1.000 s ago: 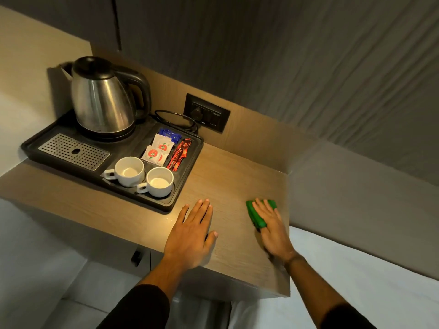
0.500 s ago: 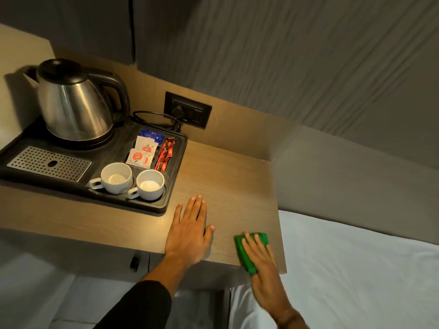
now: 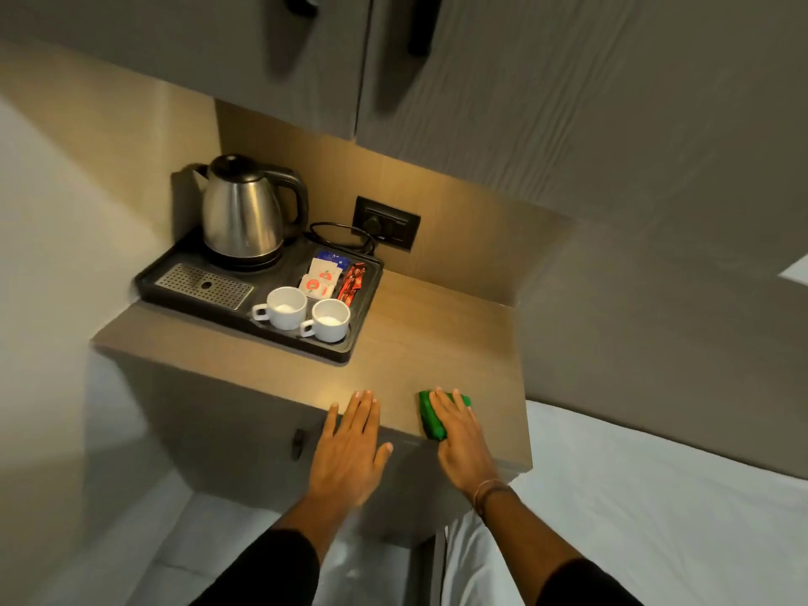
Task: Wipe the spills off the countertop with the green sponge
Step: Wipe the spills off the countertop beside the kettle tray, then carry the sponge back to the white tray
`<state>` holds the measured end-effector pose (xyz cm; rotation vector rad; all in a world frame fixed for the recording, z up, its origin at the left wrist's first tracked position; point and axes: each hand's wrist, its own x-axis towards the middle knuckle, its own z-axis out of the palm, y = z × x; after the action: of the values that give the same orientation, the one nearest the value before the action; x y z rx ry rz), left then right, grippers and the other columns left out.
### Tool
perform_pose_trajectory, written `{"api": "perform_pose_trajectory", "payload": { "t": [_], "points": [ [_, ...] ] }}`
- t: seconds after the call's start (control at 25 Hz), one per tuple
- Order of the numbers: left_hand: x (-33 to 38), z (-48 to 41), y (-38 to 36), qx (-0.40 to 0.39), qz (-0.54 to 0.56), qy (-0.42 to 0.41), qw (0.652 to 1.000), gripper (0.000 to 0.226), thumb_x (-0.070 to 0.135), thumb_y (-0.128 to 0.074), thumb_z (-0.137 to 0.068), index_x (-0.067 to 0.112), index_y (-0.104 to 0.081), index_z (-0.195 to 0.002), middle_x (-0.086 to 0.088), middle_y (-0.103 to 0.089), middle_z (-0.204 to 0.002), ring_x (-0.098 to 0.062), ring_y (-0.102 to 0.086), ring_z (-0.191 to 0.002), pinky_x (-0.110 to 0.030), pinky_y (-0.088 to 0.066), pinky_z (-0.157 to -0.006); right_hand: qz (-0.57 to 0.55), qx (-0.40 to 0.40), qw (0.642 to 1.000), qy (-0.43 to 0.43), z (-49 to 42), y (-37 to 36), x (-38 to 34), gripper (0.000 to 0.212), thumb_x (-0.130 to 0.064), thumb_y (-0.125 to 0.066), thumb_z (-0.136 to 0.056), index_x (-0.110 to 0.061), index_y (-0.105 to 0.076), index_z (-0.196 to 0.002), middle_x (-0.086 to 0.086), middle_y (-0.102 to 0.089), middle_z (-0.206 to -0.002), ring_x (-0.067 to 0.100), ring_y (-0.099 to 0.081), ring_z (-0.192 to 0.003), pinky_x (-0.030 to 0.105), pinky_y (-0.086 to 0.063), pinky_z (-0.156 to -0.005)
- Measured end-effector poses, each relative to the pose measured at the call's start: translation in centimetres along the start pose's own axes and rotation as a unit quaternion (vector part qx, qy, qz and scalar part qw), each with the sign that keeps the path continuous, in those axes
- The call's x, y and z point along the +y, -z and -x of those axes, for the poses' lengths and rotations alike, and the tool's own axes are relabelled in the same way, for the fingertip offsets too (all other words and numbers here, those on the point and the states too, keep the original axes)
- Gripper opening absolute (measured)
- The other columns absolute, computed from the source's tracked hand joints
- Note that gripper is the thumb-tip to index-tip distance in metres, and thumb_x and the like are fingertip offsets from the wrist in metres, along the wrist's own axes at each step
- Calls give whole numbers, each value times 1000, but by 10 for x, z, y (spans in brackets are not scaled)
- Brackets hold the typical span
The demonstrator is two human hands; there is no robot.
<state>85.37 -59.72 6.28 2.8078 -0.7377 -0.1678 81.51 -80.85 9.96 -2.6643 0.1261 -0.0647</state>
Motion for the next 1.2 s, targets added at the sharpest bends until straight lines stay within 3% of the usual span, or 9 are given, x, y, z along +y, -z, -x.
{"api": "perform_pose_trajectory", "payload": {
  "t": [0.12, 0.32, 0.52, 0.68, 1.0, 1.2],
  "points": [
    [-12, 101, -7, 6, -9, 60, 998, 79, 55, -16, -102, 5, -22, -163, -15, -19, -172, -31, -16, -159, -58, -17, -128, 24, -33, 995, 88, 54, -28, -37, 86, 9, -50, -84, -26, -22, -158, -4, -19, -168, 22, -3, -157, 44, -3, -129],
    [-16, 282, -24, 49, -21, 209, 976, 79, 53, -21, -99, 2, -41, -156, -17, -38, -165, -34, -36, -152, -59, -32, -121, 28, -97, 968, 228, 159, -78, -111, 91, 7, -50, -77, -24, -22, -158, -3, -19, -168, 24, -2, -157, 48, -5, -129],
    [-16, 474, -42, 59, -19, 367, 928, 76, 55, -30, -109, 8, -10, -165, -12, -8, -175, -30, -4, -161, -55, -5, -129, -10, -135, 930, 342, 289, -133, -202, 81, 7, -50, -82, -20, -30, -155, 2, -31, -165, 28, -12, -156, 47, -9, -128],
    [-13, 633, -42, 75, -29, 493, 866, 78, 58, -22, -110, 12, 6, -165, -9, 11, -174, -27, 10, -160, -53, 3, -129, -20, -188, 877, 441, 403, -175, -288, 81, 8, -49, -83, -21, -29, -156, 2, -31, -164, 29, -15, -156, 43, -7, -128],
    [-17, 892, -49, 83, -7, 649, 756, 78, 59, -25, -109, 13, 3, -166, -10, 5, -176, -30, 7, -161, -53, 4, -129, -30, -274, 776, 567, 617, -254, -436, 78, 0, -55, -90, -23, -22, -157, -1, -23, -167, 27, -6, -157, 41, -4, -127],
    [-56, 1006, -67, 67, 9, 684, 727, 82, 62, -24, -108, 12, 8, -164, -12, 10, -175, -33, 14, -159, -56, 2, -129, -2, -295, 760, 579, 716, -311, -521, 73, -11, -58, -97, -25, -21, -158, -2, -22, -168, 27, -9, -157, 40, -2, -125]
  ]
}}
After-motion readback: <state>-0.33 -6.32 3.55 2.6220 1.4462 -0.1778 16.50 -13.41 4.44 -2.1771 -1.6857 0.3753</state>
